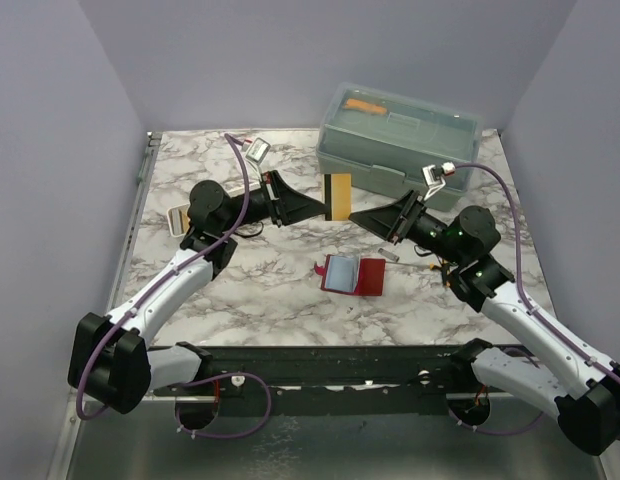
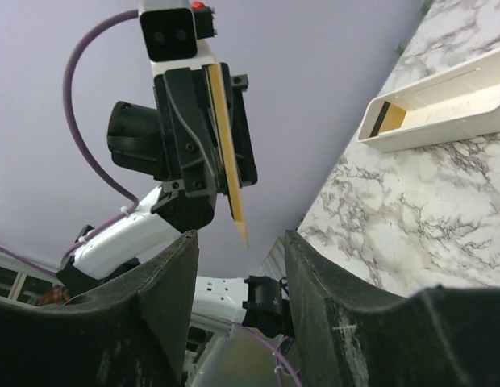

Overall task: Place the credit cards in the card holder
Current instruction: Insert the credit card into the card holder.

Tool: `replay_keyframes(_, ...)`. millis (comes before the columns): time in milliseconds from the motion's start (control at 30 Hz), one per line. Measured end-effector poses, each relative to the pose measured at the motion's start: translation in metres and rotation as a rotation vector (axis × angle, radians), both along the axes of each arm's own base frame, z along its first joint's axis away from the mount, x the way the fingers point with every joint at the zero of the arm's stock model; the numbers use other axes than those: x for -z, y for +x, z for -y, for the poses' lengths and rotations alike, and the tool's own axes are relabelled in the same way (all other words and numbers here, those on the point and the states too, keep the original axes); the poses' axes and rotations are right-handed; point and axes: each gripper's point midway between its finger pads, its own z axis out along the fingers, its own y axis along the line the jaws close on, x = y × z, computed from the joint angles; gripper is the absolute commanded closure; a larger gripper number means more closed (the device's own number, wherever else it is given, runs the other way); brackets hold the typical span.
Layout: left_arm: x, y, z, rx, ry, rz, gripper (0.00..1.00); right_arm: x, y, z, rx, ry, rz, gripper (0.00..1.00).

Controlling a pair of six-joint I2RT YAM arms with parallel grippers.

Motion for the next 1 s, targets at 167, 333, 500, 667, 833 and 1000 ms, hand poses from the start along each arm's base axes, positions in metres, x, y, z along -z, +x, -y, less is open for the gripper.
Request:
replay_keyframes(167,0.01,-0.008,0.003,0.032,0.004,-0.024,1.0,-0.006,0.002,0.001,0.013,0.024,0.009,0.61)
replay_keyframes(333,0.014,-0.013,0.005,0.051,0.001,-0.04,1.0,-0.011,0.004,0.0,0.013,0.045,0.016,0.71)
replay_keyframes(500,0.019,-0.018,0.007,0.068,0.003,-0.049,1.0,-0.009,0.008,-0.003,0.01,0.052,0.01,0.86)
replay_keyframes(667,0.022,-0.021,0.008,0.083,0.006,-0.05,0.93,0.003,0.011,-0.005,0.009,0.044,-0.012,1.0)
replay_keyframes(833,0.043,-0.022,0.008,0.086,0.042,-0.105,0.34,0.02,0.012,-0.005,0.015,0.003,-0.043,1.0)
replay_keyframes(1000,0.098,0.0,0.002,-0.001,0.245,-0.27,0.28,0.076,0.014,0.0,0.043,-0.166,-0.197,1.0)
